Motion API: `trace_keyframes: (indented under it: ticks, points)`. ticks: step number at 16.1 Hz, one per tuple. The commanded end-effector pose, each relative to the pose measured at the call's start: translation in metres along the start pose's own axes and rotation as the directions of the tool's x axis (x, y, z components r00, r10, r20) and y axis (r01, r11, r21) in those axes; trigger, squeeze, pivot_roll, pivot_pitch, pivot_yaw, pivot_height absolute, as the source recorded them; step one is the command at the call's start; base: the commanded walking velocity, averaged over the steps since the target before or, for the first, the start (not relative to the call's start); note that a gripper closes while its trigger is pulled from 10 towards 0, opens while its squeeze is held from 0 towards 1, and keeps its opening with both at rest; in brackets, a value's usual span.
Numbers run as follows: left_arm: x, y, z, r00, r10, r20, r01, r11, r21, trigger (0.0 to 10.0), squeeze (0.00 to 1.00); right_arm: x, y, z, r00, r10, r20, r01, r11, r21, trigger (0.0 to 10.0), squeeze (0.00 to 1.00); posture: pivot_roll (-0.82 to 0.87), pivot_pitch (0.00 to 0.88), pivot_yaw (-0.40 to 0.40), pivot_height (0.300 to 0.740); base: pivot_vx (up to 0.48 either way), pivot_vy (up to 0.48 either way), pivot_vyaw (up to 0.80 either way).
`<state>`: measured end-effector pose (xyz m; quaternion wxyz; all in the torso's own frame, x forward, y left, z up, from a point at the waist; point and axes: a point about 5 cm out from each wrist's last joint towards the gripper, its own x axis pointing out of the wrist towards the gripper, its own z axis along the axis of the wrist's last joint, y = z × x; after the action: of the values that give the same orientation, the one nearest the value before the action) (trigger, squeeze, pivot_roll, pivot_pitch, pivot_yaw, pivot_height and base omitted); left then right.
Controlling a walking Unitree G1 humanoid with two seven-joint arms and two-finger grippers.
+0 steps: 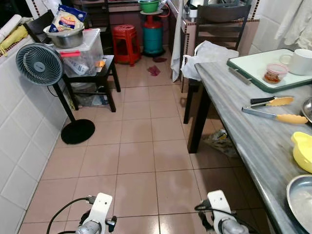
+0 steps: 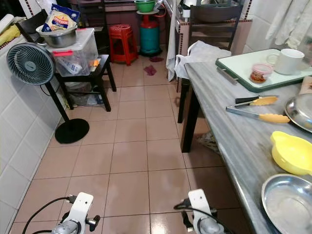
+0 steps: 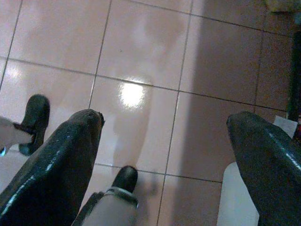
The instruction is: Setting the table
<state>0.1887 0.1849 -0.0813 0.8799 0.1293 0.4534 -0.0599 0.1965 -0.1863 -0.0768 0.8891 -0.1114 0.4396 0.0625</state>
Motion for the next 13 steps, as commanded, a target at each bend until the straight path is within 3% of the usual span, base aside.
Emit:
trace_keyframes:
  ticks: [1,6,11,13]
  points:
    - [-0.001,0.005,-0.007,1.0,0.01,-0.025,-0.01,1.0,0.013,10.0,0.0,0.001,0.005,0.003,1.0,0.023,0.012,-0.023,1.0,-0.014,10.0,0.0,-0.01,0.017,0.054,0.74,0.0,0.48,0.0]
    - [-0.003,0.011,-0.012,0.999,0.014,-0.039,-0.013,1.0,0.024,10.0,0.0,-0.002,0.026,-0.01,1.0,0.016,0.007,-0.015,0.998,-0.068,10.0,0.0,-0.01,0.018,0.053,0.74,0.0,0.48,0.0]
    - [-0.004,0.017,-0.017,0.998,0.023,-0.056,-0.021,0.999,0.041,10.0,0.0,-0.006,0.042,-0.026,0.999,0.032,-0.022,-0.032,0.999,-0.01,10.0,0.0,-0.01,0.016,0.055,0.74,0.0,0.48,0.0]
    - [-0.005,0.018,-0.02,0.998,0.026,-0.063,-0.023,0.999,0.045,10.0,0.0,-0.006,0.045,-0.025,0.999,0.044,-0.016,-0.044,0.998,-0.043,10.0,0.0,-0.01,0.016,0.055,0.74,0.0,0.48,0.0]
